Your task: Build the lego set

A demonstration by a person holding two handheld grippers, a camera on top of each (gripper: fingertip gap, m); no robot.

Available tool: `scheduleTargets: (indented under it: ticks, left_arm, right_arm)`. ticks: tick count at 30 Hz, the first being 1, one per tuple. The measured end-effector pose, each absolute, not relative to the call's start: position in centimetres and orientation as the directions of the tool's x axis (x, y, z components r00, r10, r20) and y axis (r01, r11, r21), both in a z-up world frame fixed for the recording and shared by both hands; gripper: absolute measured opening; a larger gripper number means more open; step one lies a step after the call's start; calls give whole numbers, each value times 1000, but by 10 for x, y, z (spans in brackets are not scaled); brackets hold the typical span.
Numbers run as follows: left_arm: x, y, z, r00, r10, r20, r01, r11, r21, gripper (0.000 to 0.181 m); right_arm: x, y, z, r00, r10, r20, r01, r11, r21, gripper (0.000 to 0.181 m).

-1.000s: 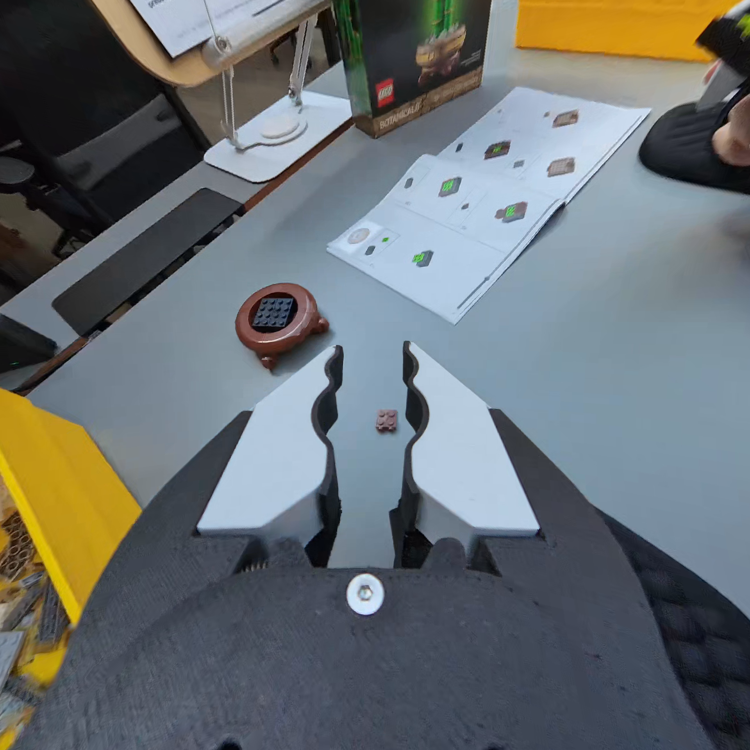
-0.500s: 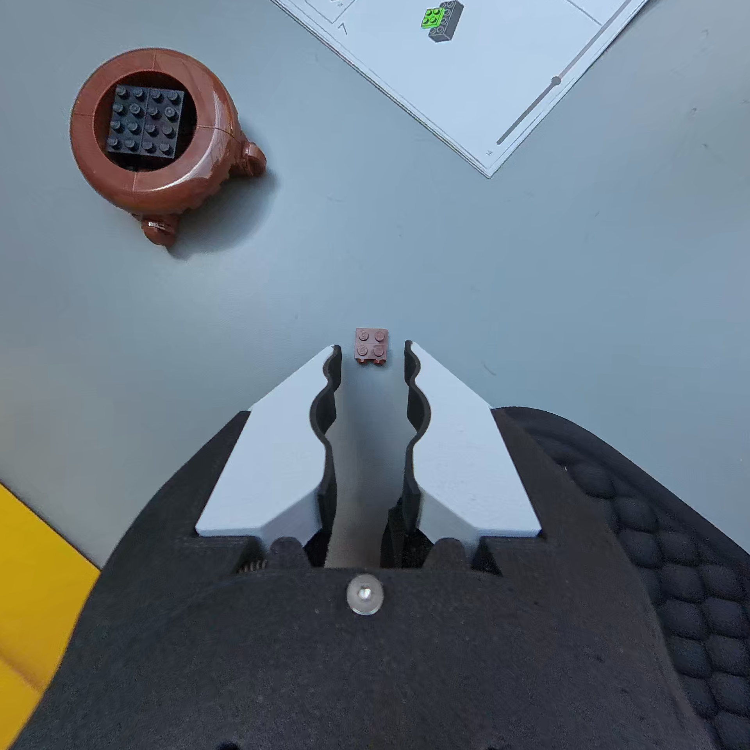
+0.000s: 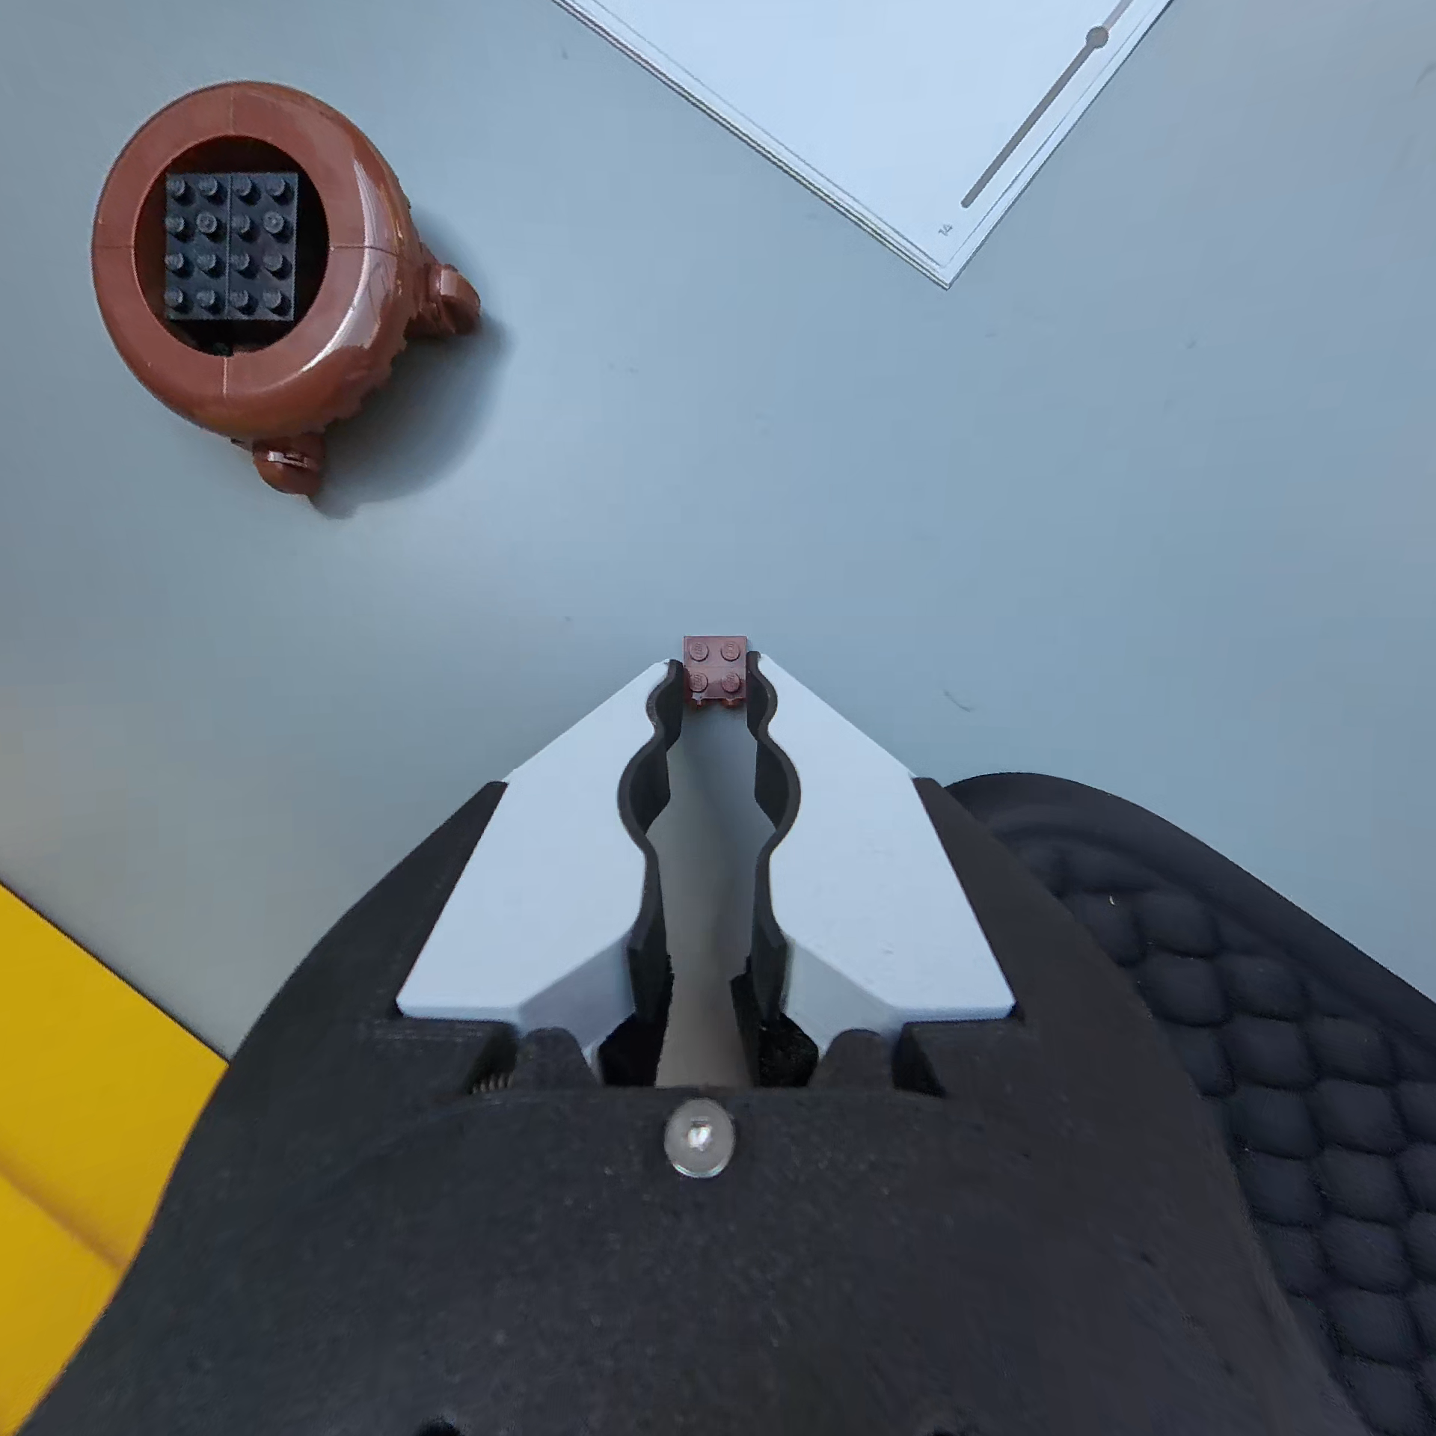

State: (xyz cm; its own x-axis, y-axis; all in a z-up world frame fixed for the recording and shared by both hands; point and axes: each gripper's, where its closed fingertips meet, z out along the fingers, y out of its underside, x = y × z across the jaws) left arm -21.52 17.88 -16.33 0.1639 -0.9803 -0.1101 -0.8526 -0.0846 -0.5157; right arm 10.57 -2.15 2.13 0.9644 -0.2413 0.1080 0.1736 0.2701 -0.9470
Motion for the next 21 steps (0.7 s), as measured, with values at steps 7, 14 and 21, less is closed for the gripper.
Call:
scheduleTargets:
  ticks: [7, 14, 21]
  left_arm:
    - [-221, 174, -144, 203, -965, -168, -874, -101, -476, 14]
    - [-217, 163, -111, 225, -950, -217, -872, -98, -479, 14]
    - [-208, 156, -94, 214, -944, -253, -880, -74, -469, 14]
  right_arm:
    - [158, -47, 13, 960, -183, -214, -133, 375, -918, 33]
    - [168, -52, 9, 936, -107, -336, -265, 415, -870, 33]
    - [170, -52, 6, 924, -76, -375, -312, 415, -855, 33]
